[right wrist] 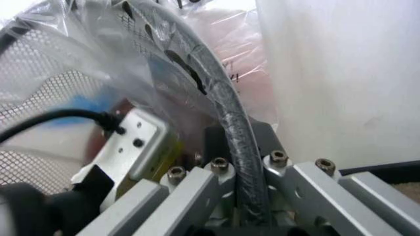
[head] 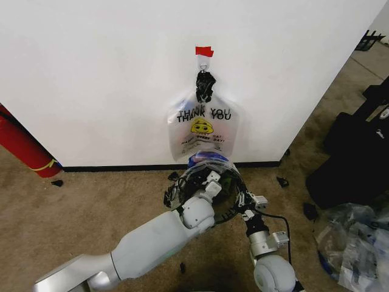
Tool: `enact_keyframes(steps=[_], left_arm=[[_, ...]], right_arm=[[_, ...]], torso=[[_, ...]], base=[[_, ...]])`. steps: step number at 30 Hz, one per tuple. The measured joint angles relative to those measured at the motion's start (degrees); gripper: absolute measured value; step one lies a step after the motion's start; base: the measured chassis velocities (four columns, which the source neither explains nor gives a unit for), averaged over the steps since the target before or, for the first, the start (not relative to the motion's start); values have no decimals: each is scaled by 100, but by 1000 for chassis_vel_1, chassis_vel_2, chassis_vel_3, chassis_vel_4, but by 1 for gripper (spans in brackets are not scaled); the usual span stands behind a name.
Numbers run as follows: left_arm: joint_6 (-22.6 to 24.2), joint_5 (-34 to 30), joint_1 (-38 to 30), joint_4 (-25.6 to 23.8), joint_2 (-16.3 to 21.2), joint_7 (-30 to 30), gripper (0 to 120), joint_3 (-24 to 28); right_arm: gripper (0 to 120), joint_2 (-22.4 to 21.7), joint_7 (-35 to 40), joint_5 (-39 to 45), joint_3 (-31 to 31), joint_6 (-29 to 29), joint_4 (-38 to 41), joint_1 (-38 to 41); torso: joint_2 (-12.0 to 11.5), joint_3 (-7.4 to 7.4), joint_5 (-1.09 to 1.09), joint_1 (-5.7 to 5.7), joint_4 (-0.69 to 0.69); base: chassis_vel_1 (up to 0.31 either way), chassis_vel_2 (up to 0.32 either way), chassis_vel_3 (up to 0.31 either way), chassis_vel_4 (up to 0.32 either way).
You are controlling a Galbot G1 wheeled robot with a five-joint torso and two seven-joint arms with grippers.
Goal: Pick up the garbage bag from the wall and place it over the trash bin.
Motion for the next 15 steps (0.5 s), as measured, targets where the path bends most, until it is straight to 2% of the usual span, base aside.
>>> enact_keyframes(steps=[5,10,15], left_arm=[[-101,36,66,-81,0,55,0,5],[-100,413,85,36,117,239,0,-56],[-146,352,126,146,66,278,0,-80]], right_arm=[[0,54,-40,47,16,71,-97,36],[0,52,-68,44,42,117,-108,3],[0,62,-80,43,24,131,-85,-20]], torso=[[0,0,0,0,0],[0,0,0,0,1],[0,0,0,0,1]], base=[[0,0,0,0],[0,0,0,0],[0,0,0,0]])
